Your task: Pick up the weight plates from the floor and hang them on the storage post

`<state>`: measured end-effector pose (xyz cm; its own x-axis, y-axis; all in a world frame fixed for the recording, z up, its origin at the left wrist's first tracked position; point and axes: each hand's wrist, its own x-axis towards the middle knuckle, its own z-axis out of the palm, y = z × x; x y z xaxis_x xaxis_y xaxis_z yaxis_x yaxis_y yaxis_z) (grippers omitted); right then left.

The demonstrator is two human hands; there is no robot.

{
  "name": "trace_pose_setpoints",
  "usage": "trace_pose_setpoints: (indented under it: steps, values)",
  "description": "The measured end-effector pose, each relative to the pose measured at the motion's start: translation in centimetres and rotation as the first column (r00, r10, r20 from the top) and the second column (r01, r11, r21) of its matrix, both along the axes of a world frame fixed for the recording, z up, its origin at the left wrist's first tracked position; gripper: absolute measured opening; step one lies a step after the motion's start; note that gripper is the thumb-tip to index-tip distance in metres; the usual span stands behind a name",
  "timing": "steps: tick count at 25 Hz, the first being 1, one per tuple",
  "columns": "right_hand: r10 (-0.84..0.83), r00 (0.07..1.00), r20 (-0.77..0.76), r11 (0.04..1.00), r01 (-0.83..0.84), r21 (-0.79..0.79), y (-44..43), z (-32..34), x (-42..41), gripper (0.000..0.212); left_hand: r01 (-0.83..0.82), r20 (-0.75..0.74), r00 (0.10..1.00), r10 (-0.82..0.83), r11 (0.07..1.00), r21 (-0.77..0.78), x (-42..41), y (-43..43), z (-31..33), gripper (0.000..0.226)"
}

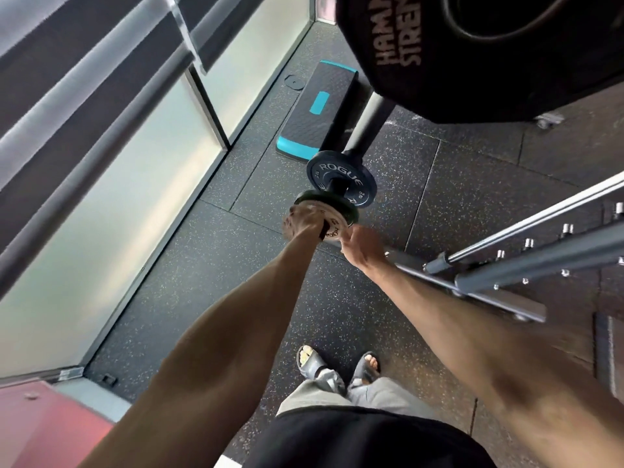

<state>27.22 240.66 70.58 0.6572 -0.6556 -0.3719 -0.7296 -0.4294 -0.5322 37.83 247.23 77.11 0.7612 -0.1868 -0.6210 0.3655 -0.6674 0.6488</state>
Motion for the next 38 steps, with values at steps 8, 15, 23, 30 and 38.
trace_pose_setpoints:
  steps: [8, 15, 23, 30, 38]
  values:
    - [-0.172, 0.982, 0.079, 0.877, 0.116, 0.467, 0.6, -0.8, 1.2, 0.066, -0.017, -0.232, 0.973, -0.013, 0.992, -0.125, -0.9, 1.1, -0.2, 0.047]
    - [-0.318, 0.944, 0.09, 0.842, 0.238, 0.484, -0.5, -1.9, 4.1, 0.064, 0.028, -0.218, 0.972, -0.085, 0.968, -0.249, 2.9, 0.2, -2.8, 0.028]
    - [-0.548, 0.833, 0.073, 0.773, 0.471, 0.425, -3.4, -1.6, 7.8, 0.055, 0.169, -0.297, 0.916, -0.268, 0.932, -0.321, 8.7, -4.7, -5.1, 0.05]
    - [-0.609, 0.792, -0.037, 0.732, 0.579, 0.358, -6.5, 0.3, 10.6, 0.065, 0.201, -0.3, 0.902, -0.31, 0.917, -0.344, 11.3, -8.9, -6.7, 0.056]
    - [-0.698, 0.714, 0.063, 0.67, 0.619, 0.409, -5.1, 0.1, 11.6, 0.066, 0.291, -0.272, 0.893, -0.359, 0.921, -0.26, 11.0, -8.6, -5.7, 0.042]
